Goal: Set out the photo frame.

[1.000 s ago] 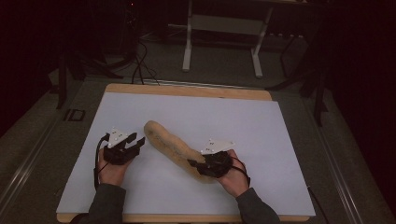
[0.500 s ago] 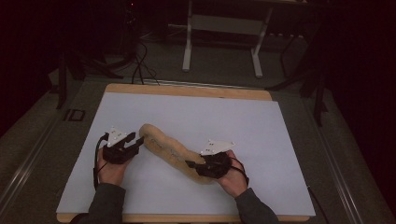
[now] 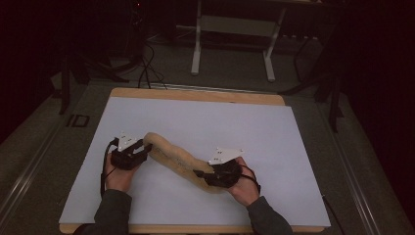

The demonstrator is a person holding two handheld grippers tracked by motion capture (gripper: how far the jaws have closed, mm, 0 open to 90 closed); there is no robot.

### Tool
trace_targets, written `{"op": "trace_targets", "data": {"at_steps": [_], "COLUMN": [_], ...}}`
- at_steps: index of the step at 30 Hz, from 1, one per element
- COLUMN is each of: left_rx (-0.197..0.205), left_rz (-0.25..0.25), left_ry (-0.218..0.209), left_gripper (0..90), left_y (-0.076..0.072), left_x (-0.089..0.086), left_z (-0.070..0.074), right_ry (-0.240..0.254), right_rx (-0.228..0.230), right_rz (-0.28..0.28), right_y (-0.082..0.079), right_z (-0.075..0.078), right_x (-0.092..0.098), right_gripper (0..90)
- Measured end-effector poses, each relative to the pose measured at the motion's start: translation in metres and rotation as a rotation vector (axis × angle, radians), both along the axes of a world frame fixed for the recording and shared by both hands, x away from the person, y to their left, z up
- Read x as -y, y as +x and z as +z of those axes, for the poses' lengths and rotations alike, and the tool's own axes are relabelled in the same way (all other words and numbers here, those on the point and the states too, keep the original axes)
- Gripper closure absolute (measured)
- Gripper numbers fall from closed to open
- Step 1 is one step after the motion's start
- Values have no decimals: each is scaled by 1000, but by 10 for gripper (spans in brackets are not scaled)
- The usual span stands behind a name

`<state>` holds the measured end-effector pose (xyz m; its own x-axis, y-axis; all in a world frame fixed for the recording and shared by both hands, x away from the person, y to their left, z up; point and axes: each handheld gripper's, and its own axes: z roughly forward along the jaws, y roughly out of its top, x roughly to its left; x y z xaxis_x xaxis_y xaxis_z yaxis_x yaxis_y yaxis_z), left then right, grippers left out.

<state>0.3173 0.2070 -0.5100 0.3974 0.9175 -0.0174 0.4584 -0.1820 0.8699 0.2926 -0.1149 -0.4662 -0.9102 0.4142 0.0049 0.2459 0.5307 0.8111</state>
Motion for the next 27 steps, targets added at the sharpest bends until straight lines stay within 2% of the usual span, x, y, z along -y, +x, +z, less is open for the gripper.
{"op": "trace_targets", "data": {"at_steps": [12,20,27], "left_rx": [-2,12,10], "left_rz": [7,4,9], "left_ry": [21,48,34], "left_gripper": [641,716,730], "left_y": [7,7,6], "left_x": [0,3,3], "left_z": [-6,-6,-7], "right_ry": [-9,-19,-38], "right_rx": [3,8,10], "right_rz": [10,10,-1], "right_y": [2,1,-1], "right_z": [-1,-2,-2], "right_x": [1,1,0], "right_gripper": [670,668,656]}}
